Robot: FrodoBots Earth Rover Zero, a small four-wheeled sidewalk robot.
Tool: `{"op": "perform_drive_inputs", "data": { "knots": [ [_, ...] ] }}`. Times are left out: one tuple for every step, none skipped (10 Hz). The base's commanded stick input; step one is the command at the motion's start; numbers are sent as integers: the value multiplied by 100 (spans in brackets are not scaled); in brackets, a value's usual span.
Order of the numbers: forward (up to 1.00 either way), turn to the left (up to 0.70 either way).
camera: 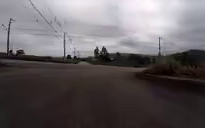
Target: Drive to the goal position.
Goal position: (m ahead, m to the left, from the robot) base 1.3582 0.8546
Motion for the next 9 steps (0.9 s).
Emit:
{"op": "perform_drive_inputs", "data": {
  "knots": [
    [45,0],
    [45,0],
    [45,0],
    [45,0],
    [45,0],
    [45,0],
    [45,0],
    [45,0],
    [45,0]
  ]
}}
